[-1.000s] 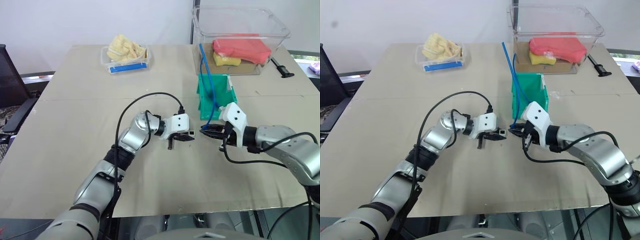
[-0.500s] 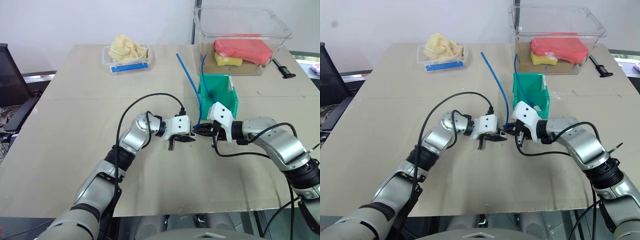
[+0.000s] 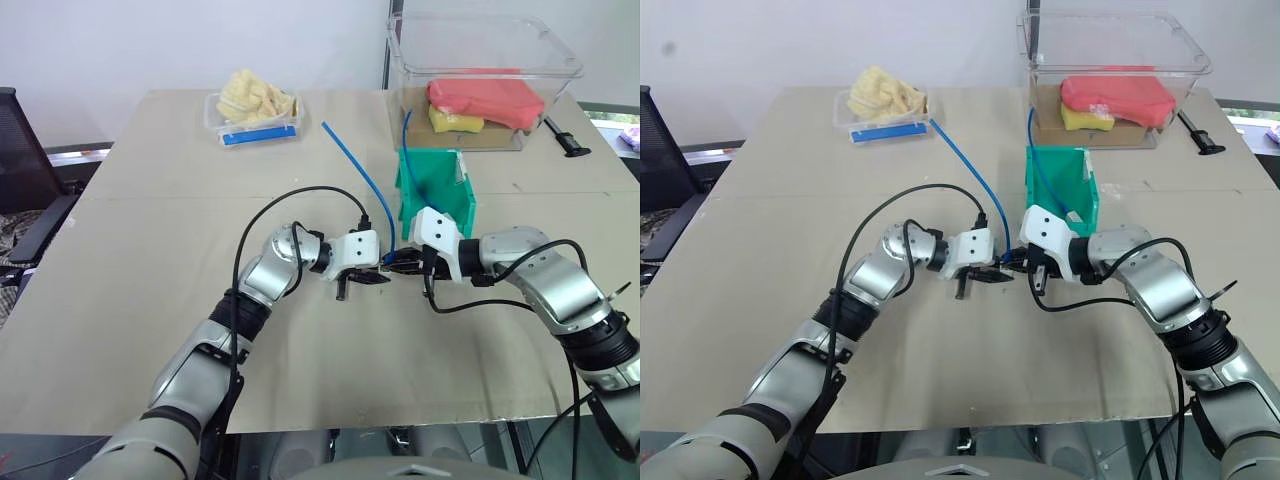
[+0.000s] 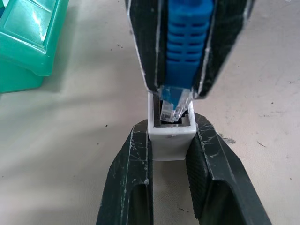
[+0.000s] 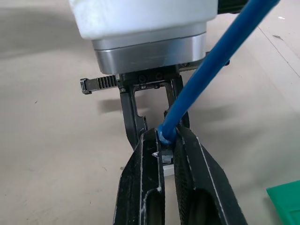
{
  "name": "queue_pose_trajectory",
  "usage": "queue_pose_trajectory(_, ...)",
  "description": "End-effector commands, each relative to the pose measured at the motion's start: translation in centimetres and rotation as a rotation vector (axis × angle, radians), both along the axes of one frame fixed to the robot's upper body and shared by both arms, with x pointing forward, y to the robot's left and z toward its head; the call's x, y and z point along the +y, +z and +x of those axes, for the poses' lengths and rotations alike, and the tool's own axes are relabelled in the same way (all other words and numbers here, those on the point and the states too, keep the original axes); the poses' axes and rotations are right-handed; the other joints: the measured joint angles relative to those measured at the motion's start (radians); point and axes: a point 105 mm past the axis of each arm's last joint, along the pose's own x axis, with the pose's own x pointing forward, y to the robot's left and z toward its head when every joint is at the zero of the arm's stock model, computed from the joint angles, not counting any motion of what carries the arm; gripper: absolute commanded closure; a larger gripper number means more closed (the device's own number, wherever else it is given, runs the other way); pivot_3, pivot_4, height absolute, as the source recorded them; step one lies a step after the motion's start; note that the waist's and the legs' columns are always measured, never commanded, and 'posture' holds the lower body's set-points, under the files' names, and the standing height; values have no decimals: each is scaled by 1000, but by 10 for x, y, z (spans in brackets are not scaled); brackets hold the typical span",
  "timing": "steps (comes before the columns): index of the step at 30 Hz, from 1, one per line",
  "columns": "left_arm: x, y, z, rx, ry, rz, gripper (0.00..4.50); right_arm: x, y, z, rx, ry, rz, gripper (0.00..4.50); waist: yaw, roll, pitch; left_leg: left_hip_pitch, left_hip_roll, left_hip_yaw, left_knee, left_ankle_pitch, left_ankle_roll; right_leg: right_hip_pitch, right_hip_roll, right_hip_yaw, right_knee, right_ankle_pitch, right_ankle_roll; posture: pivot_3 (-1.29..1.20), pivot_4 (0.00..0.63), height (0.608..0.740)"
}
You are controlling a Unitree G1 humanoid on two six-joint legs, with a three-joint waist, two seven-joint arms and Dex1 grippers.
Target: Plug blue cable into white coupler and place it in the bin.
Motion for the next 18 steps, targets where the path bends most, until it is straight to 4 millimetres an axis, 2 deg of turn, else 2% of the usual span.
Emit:
queue_pose_trajectory(1, -6, 5, -1, -17, -33, -1, 4133, -2, -21, 1, 72, 15, -67, 4500, -1, 0, 0, 0, 0, 0, 0, 0, 0, 0, 0, 0, 0, 0, 0, 0, 150, 740)
queue_pose_trajectory(10, -6, 6, -2, -19, -27, -6, 4133, -12, -36, 16, 124, 31, -129, 4500, -2, 0, 0, 1, 0, 0, 0, 0, 0, 1, 0, 0, 1, 0, 0, 0, 150, 740)
queue_pose_trajectory(18, -7, 6, -2, -16, -13, -15, 4133, -15, -59, 9, 146, 84, -198, 4500, -2, 0, -2, 5, 0, 0, 0, 0, 0, 4, 0, 0, 1, 0, 0, 0, 150, 740)
